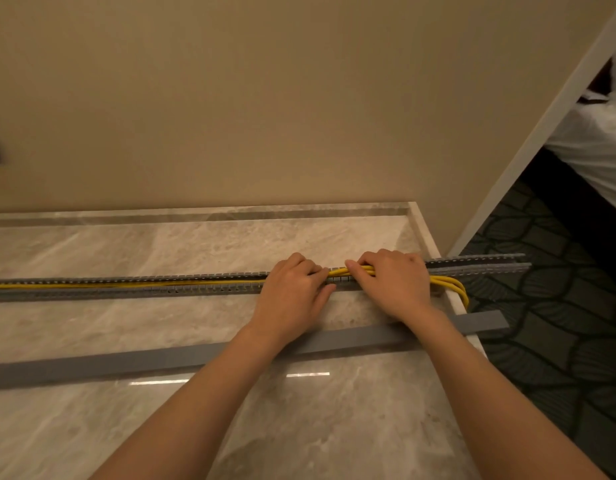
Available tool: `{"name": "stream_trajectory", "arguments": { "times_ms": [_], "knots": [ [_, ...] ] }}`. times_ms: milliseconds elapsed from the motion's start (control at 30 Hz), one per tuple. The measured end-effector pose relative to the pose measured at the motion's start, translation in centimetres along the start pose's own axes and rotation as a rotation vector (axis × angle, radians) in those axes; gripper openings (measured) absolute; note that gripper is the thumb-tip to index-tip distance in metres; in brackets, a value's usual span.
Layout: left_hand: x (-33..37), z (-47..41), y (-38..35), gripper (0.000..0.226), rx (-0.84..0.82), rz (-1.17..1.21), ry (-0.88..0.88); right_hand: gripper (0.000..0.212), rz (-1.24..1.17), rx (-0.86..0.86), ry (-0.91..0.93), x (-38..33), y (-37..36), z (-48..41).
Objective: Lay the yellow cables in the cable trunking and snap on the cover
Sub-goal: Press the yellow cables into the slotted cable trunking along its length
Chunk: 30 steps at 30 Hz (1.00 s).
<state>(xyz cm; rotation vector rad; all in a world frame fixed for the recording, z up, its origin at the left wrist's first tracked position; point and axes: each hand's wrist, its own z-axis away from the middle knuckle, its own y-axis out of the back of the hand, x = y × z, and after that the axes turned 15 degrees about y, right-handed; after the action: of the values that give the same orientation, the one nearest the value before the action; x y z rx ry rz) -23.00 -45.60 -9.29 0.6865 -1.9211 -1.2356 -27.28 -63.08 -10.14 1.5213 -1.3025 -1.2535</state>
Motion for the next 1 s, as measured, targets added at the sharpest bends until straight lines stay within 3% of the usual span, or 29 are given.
{"name": "stream_trajectory", "arguments": {
  "times_ms": [200,533,667,800,1000],
  "knots": [
    [0.1,0.2,0.0,0.035,-0.075,0.066,0.036,0.033,-0.154,-0.276,-0.036,1.0,1.0,-1.3],
    [0.3,-0.4,-0.1,0.034,-0.117,-0.073,0.024,0.029,-0.183,-0.279,-0.093,0.6,1.0,-1.8],
    [0.3,-0.6,0.1,0.035,-0.150,-0.099,0.031,0.025,-0.260,-0.188,-0.144,0.3,1.0,-1.8],
    [0.1,-0.8,0.5,0.035,-0.163,-0.138,0.028,0.030,-0.115,-0.015,-0.002,0.1,0.6,0.2],
    [0.5,-1.5,1.1,0.034,-0.189,-0.177,-0.006,0.023,-0.471,0.134,-0.035,1.6,3.4,4.1]
  ]
}}
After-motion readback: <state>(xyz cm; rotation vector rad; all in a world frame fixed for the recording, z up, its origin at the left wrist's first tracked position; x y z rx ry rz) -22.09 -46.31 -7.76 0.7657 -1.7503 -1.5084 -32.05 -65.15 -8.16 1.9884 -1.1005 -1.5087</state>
